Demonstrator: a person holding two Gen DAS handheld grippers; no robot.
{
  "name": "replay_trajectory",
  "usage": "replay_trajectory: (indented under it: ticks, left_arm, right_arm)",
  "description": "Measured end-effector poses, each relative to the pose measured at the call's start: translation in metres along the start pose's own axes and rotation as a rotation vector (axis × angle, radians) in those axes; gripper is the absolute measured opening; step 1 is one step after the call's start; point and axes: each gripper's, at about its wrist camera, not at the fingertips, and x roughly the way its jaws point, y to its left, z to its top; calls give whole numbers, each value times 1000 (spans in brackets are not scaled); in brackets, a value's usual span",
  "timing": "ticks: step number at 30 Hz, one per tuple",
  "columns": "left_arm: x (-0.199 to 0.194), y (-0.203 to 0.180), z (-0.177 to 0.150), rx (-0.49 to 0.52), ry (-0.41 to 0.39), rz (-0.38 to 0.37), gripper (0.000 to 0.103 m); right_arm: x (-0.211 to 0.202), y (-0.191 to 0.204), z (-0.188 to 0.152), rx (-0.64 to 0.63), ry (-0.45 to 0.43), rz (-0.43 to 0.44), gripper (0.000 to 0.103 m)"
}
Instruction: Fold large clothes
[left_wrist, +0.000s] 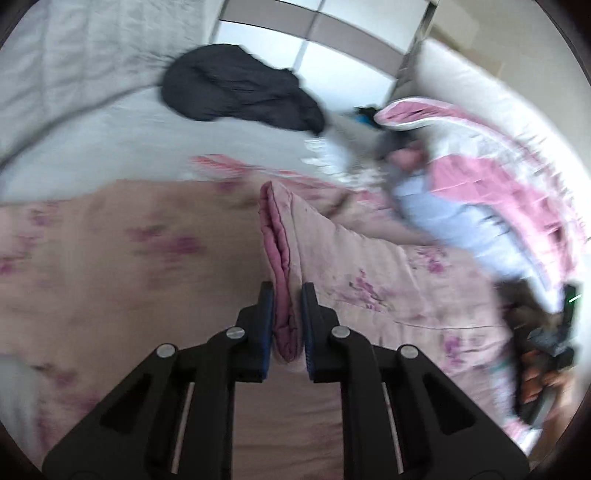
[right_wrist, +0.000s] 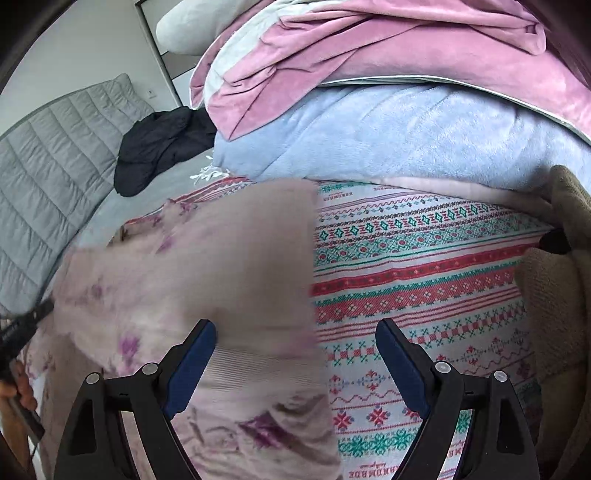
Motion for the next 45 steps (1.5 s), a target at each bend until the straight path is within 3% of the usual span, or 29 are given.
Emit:
replay_trajectory:
  ticks: [2,7,11,14,15,16,17,22,24,26,27,28,31,33,38,41,45]
  left_arm:
    - [9,23,-4,-31,34,36,16]
    - [22,49,-9,-69,106,0,20]
    - [26,47,-2,-94,125,-100,50]
    - [40,38,-2,-66,186,-97,51]
    - [44,34,-3,-56,194,-87,51]
    - [44,33,-3,-48,194,-85,43]
    - [42,30,-3,-36,179,-90,14]
    - [6,31,11,-50,-6,-13,11]
    - [9,33,8,-14,21,42,11]
    - [25,33,-2,56,101,119,11]
    - [34,37,-8,63,147,143,0]
    - [40,44,-15,69,187,209,0]
    - [27,58,-18,17,162,160,10]
    - [11,58,-14,14,110,127,34]
    - [-10,24,-4,91,-13,18,61]
    - [3,4,-9,128,3,-35,64]
    - [43,5,-33,111,115,4,65]
  right_arm:
    - [6,-2,2,17,3,4,89]
    - [13,3,-6,11,32,46,89]
    - [5,10,-27,-111,49,62,89]
    - [15,15,-41,-192,82,-3,89]
    - [21,17,-42,-204,95,-33,89]
    - [27,18,-42,-212,101,-53,89]
    - [33,21,-39,-221,97,-77,89]
    - [28,17,-15,-256,-3,-222,89]
    - [27,15,-16,-300,10,-256,89]
    - [38,16,-30,-386,74,-341,89]
    - [42,16,-35,-395,98,-344,89]
    - [43,14,-39,-385,115,-350,89]
    - [23,13,-41,-299,111,-298,89]
    - [-2,21,-40,-273,41,-213,89]
    - [-25,47,-27,-213,-75,-70,89]
    - [-5,66,-22,-191,-77,-53,89]
    - [51,58,-42,-131,41,-60,89]
